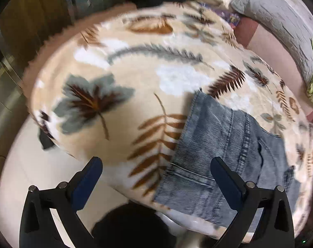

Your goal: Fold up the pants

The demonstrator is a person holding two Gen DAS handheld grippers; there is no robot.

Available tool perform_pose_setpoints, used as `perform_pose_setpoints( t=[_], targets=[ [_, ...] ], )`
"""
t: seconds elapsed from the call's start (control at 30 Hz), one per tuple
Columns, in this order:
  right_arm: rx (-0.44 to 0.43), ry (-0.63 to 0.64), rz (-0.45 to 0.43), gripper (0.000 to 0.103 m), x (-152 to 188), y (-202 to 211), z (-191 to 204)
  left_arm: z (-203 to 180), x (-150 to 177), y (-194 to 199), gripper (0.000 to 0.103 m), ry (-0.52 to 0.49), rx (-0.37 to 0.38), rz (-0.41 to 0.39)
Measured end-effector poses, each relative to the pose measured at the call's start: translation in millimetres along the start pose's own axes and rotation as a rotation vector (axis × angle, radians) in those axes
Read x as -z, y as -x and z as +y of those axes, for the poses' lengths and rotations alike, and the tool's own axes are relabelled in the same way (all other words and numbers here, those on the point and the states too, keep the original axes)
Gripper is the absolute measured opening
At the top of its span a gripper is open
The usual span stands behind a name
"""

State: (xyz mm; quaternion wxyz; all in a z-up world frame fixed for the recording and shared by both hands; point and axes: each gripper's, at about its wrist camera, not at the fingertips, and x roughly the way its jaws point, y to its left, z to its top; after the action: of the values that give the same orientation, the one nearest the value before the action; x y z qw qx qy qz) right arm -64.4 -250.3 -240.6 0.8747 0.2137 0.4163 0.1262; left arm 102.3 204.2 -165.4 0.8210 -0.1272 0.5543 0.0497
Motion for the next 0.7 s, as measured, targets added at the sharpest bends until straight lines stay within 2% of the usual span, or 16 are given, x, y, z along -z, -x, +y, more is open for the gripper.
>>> perform_pose_setpoints(
  t=[0.07, 0.27, 0.3, 0.37, 0.43, 0.57, 0.7],
  targets=[
    [-0.001, 0.000, -0.001, 0.036, 0.1, 0.1, 0.3, -1.4, -4.5, -9.1, 0.103, 0.027, 0.048, 0.043],
    [-0.009, 0.000, -0.001, 0.036, 0.6, 0.3, -1.1, -6.6, -16.5, -43.1, 0.103, 0.071, 0.076, 0.159],
    [-0.009, -0.001, -0.001, 0.036, 0.4, 0.2, -1.3, -7.7, -16.6, -51.1, 0.103, 0.078, 0.100, 0.200],
    [-0.008, -0.001, -0.001, 0.036, 0.7, 0.3, -1.1, -8.0, -14.4, -61.4, 0.103, 0.079, 0.153, 0.261],
    [-0.009, -0.001, -0.001, 0.036, 0.6, 0.2, -1.4, -7.7, -8.2, -66.3, 0.103, 0.086, 0.167, 0.294],
    [-0.010, -0.004, -0.002, 0.036, 0.1, -0.3, -1.8, -17.7, 4.7, -76.0, 0.103, 0.044, 0.251, 0.387],
    [-0.010, -0.005, -0.002, 0.036, 0.0, -0.6, -1.7, -18.7, 8.7, -76.8, 0.103, 0.054, 0.260, 0.394]
  ],
)
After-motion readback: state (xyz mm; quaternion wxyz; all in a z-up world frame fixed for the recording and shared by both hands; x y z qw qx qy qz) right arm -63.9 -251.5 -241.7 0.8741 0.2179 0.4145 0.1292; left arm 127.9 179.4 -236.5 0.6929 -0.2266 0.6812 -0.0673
